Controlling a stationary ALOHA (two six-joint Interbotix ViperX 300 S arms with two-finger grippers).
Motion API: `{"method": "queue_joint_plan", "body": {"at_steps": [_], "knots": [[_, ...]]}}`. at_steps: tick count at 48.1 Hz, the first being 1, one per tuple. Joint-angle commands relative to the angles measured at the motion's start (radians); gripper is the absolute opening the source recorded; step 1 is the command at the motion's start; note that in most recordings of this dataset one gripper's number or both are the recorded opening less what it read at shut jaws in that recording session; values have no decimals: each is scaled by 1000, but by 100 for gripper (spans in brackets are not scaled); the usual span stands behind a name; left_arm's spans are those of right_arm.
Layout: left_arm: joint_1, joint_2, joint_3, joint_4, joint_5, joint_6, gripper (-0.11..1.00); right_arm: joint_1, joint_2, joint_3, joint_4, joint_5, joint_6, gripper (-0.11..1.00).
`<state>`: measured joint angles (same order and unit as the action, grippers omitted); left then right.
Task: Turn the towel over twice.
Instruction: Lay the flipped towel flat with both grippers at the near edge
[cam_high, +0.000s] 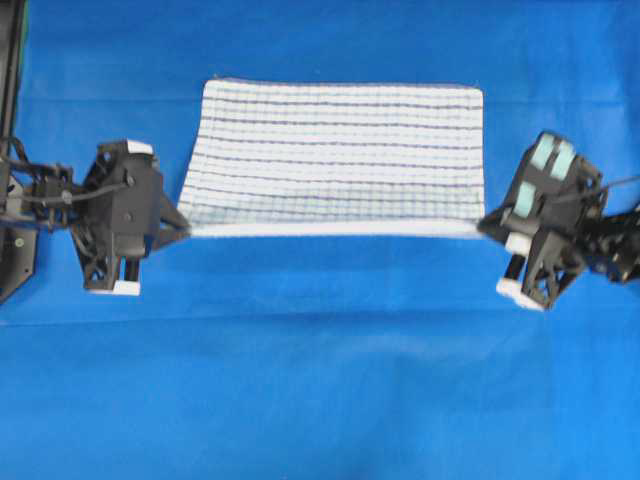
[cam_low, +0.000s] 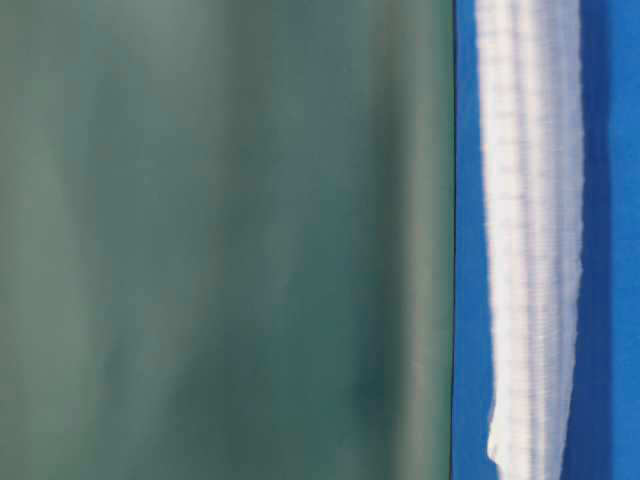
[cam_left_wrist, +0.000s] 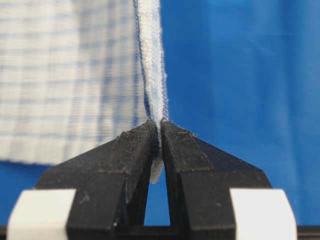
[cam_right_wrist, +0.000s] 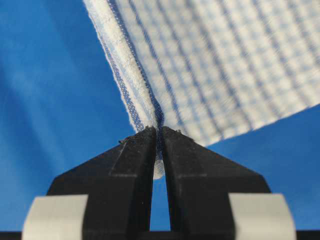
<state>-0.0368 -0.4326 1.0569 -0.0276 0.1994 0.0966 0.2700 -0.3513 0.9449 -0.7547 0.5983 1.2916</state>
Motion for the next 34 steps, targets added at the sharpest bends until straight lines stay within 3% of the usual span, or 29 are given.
{"method": "queue_joint_plan", "body": {"at_steps": [1, 19, 34], "knots": [[-37, 26, 3, -2, -75, -31, 4, 34, 28, -12, 0, -9, 43, 8], [-137, 140, -8, -3, -147, -71, 4, 103, 117, -15, 0, -89, 152, 8], [-160, 183, -38, -5, -172, -69, 4, 118, 146, -15, 0, -109, 163, 8]]}}
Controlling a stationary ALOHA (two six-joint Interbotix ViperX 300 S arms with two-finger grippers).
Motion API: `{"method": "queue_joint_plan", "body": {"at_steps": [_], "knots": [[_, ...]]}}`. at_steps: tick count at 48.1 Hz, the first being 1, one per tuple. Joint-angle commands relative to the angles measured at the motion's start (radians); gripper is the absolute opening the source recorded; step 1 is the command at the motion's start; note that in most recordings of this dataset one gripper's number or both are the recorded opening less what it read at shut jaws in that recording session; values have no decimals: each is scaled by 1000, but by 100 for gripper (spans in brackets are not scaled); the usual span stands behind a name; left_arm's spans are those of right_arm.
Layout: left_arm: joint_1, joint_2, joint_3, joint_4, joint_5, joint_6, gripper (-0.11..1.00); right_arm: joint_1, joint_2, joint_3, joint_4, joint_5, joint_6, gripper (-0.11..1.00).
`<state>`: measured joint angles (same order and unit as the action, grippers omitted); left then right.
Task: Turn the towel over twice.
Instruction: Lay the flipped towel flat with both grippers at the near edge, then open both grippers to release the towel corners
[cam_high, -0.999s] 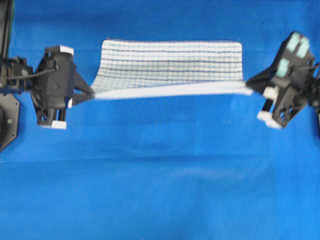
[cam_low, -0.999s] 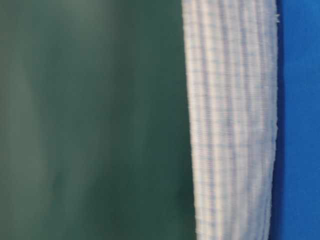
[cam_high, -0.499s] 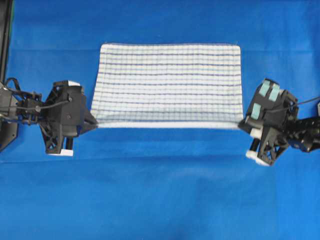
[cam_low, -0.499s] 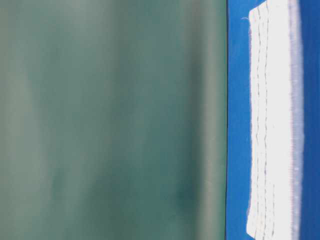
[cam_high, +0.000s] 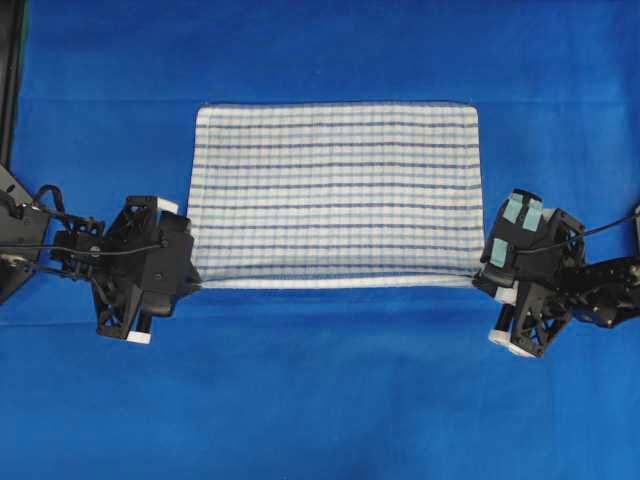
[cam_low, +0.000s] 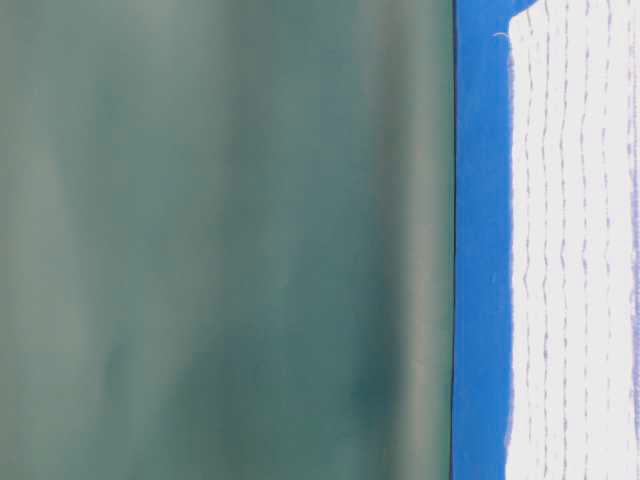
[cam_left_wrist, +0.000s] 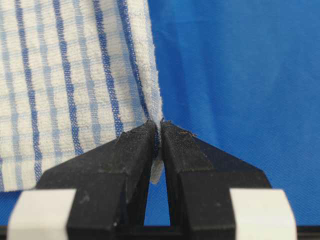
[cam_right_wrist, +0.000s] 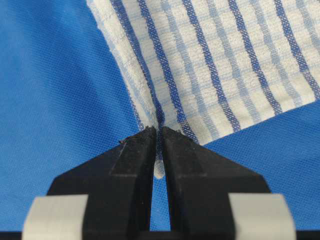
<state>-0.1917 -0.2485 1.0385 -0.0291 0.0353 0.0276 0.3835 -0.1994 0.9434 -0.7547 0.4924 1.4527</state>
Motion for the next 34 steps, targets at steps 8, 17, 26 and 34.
{"method": "queue_joint_plan", "body": {"at_steps": [8, 17, 26, 34], "knots": [[-5, 0, -21, -3, -6, 0, 4, 5, -2, -15, -2, -12, 0, 8], [-3, 0, -23, -3, -8, 3, 5, 3, 3, -12, -2, -12, -3, 8], [-2, 2, -26, -3, -8, 2, 13, 2, 5, -17, -2, -14, -5, 13], [-3, -2, -40, -3, -3, 2, 53, 2, 3, -26, -8, -5, -14, 59]]}}
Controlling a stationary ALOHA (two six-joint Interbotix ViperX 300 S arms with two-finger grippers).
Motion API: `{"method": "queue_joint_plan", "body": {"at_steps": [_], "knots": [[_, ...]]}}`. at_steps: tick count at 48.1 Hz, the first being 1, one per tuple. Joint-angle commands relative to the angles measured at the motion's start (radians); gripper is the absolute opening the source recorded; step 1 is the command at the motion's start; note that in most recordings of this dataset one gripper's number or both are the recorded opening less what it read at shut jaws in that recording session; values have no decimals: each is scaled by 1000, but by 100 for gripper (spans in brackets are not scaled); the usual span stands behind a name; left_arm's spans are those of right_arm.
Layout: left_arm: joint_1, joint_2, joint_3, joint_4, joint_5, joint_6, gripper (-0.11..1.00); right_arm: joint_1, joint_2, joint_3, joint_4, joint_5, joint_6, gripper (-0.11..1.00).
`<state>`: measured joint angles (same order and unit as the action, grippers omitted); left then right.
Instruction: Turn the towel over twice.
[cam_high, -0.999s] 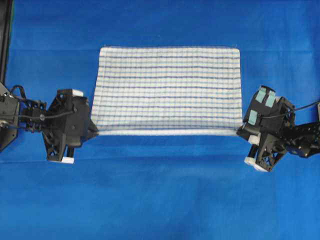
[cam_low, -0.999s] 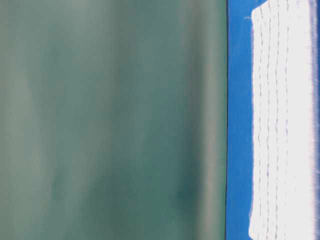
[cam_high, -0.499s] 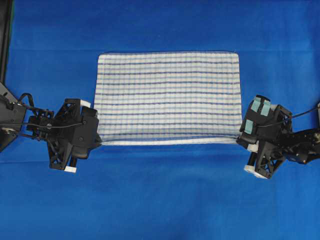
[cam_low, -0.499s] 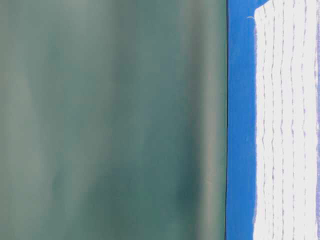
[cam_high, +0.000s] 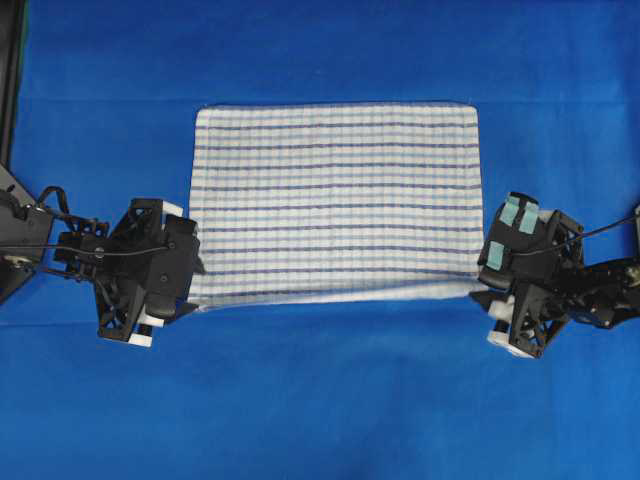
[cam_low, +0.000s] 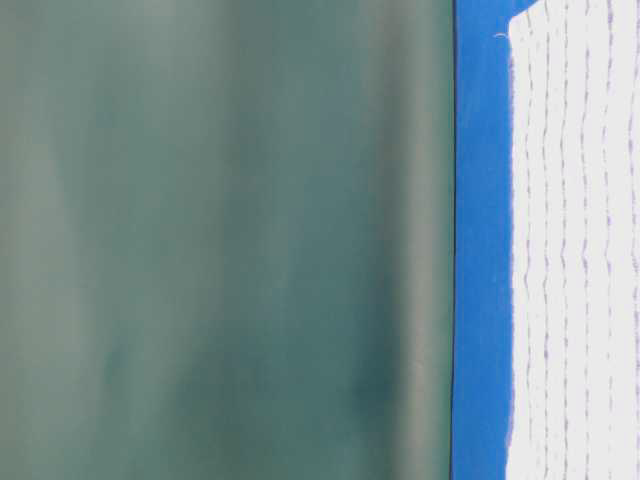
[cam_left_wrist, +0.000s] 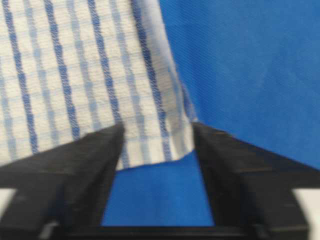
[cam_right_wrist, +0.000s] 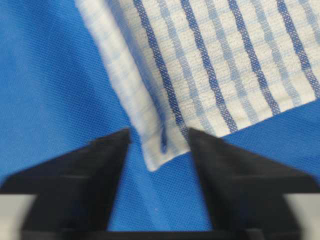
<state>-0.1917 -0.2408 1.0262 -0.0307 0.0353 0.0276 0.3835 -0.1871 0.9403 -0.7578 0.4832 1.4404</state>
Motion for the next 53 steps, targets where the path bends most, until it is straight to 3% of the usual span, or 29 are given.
{"method": "queue_joint_plan", "body": {"at_steps": [1, 5, 13, 20, 33, 46, 53], "knots": [[-3, -12, -32, -2, 0, 3, 58, 2, -11, -25, -8, 8, -3, 64], [-3, -28, -41, -2, 8, 6, 69, 2, -23, -37, -21, 32, -9, 65], [12, -86, -61, 2, 20, 15, 67, -2, -84, -60, -67, 83, -38, 63], [49, -163, -75, 3, 15, 18, 67, -18, -175, -66, -160, 94, -69, 63], [156, -321, -81, 5, 11, 57, 67, -124, -390, -34, -333, 87, -144, 62], [252, -453, -58, 5, -34, 103, 67, -179, -577, 2, -400, 54, -195, 62], [279, -511, -35, 5, -72, 107, 67, -186, -634, 18, -408, 35, -207, 61]]}}
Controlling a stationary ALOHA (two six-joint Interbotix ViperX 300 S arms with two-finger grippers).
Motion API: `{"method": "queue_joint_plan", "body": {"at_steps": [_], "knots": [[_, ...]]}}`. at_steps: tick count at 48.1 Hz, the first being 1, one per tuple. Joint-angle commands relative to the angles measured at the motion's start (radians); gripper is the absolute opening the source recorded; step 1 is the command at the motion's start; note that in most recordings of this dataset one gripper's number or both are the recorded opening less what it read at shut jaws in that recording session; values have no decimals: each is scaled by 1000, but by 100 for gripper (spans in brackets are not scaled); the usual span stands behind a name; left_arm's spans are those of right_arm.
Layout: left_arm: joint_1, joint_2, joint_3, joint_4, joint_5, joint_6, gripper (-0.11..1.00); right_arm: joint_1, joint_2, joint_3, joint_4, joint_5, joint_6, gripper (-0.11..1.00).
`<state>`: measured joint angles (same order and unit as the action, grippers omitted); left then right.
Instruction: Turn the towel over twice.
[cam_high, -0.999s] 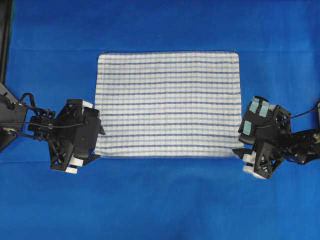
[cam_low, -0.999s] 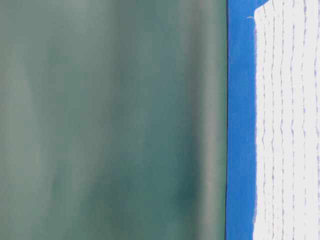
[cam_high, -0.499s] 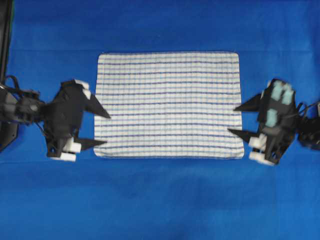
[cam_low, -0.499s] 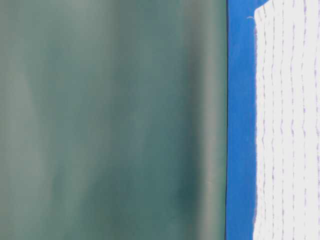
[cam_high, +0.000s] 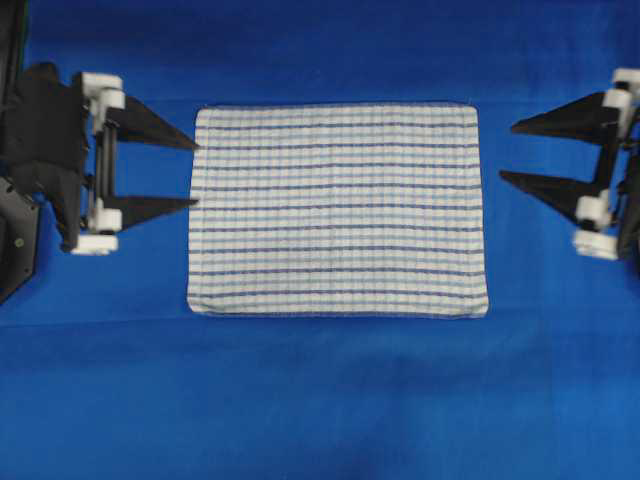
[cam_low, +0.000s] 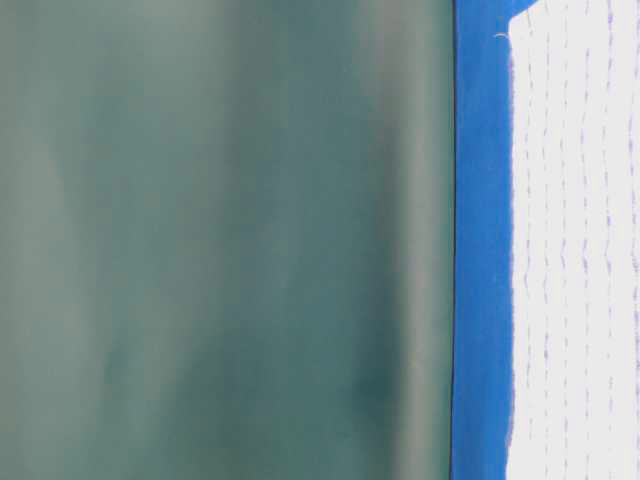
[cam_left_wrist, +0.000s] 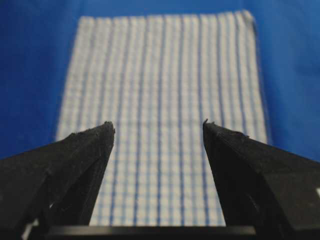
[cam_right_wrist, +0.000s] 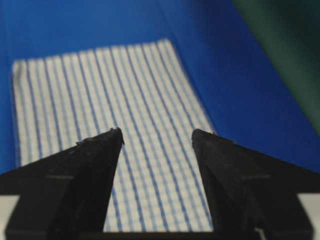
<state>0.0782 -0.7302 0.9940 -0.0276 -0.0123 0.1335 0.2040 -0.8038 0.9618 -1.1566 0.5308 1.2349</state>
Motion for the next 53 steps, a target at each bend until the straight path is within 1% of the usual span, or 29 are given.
{"method": "queue_joint_plan", "body": {"at_steps": [1, 16, 22, 27, 32, 37, 45, 53], "knots": [[11, -29, 2, 2, -32, 2, 67, -6, -18, -2, -9, -14, -2, 61], [17, -51, 11, 2, -34, 5, 67, -15, -21, 3, -9, -9, -2, 60], [40, -114, 25, 2, -3, 15, 67, -18, -71, 0, -12, 15, -11, 60], [58, -178, 32, 2, 38, 17, 67, -18, -130, 8, -12, 46, -34, 59], [67, -249, 55, 2, 58, 17, 67, -18, -192, 34, -12, 81, -49, 56], [74, -336, 103, 2, 64, 14, 67, -17, -261, 74, -9, 106, -49, 53], [87, -468, 184, 0, 83, -14, 67, -18, -377, 150, 8, 112, -43, 52], [89, -568, 241, 0, 126, -35, 67, -17, -471, 229, 28, 109, -37, 52]]}}
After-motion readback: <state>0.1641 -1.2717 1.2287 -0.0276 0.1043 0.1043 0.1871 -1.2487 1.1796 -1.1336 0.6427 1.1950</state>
